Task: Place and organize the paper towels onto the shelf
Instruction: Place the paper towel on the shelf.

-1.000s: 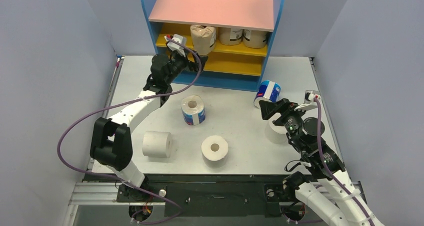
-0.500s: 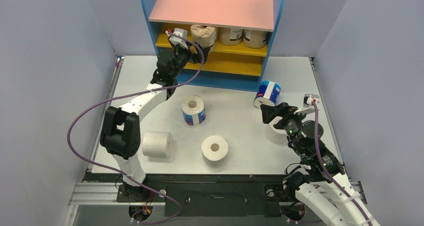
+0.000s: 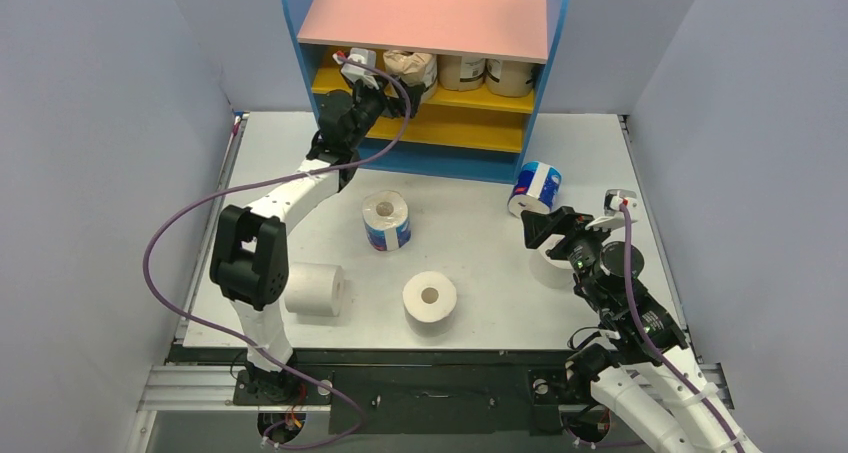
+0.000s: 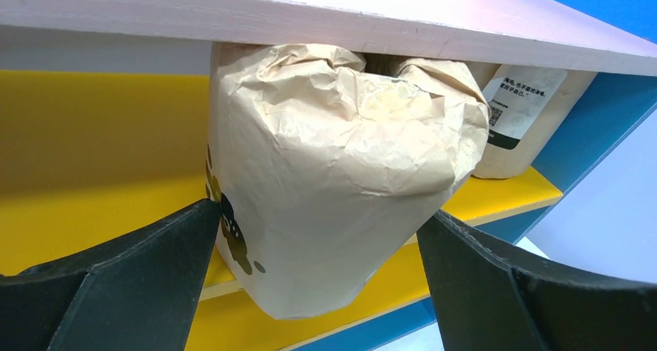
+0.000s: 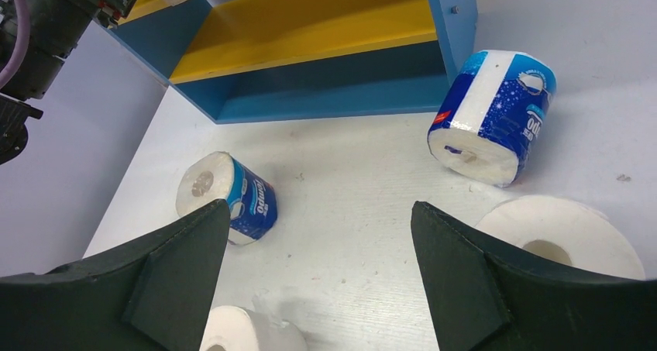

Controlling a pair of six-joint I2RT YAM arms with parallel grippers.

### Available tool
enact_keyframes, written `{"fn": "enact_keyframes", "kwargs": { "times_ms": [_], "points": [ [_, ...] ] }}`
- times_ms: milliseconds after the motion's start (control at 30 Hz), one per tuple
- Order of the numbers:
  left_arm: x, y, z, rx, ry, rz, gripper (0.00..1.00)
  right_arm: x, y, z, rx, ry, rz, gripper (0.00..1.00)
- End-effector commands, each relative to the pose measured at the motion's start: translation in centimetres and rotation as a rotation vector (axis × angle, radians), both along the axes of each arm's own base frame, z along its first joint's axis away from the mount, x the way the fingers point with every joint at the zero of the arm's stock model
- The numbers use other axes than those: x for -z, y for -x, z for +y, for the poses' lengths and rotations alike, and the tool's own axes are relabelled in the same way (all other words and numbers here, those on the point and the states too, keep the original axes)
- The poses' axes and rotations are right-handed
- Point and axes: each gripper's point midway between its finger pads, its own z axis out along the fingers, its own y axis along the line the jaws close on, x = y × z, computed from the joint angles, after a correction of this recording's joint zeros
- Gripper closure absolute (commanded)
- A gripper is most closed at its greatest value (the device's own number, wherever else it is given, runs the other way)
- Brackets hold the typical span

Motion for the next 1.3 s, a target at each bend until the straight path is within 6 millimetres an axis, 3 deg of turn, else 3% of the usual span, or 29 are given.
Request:
{"fn": "enact_keyframes", "kwargs": {
  "times_ms": [0, 867, 1267],
  "points": [
    [-5.3, -0.3, 0.2, -0.026, 0.071, -0.116, 0.04, -0.4, -0.2, -0.3, 0.017, 0.013, -0.023, 0.18],
    [-5.1, -2.7, 1.4, -0.217, -0.064, -0.080, 0.04, 0.1, -0.1, -0.9, 0.038, 0.028, -0.015, 0.18],
    [-7.4, 0.8, 1.2, -0.148, -0.065, -0.133, 0.04, -0.2, -0.2, -0.6, 0.026, 0.026, -0.017, 0.18]
  ]
}}
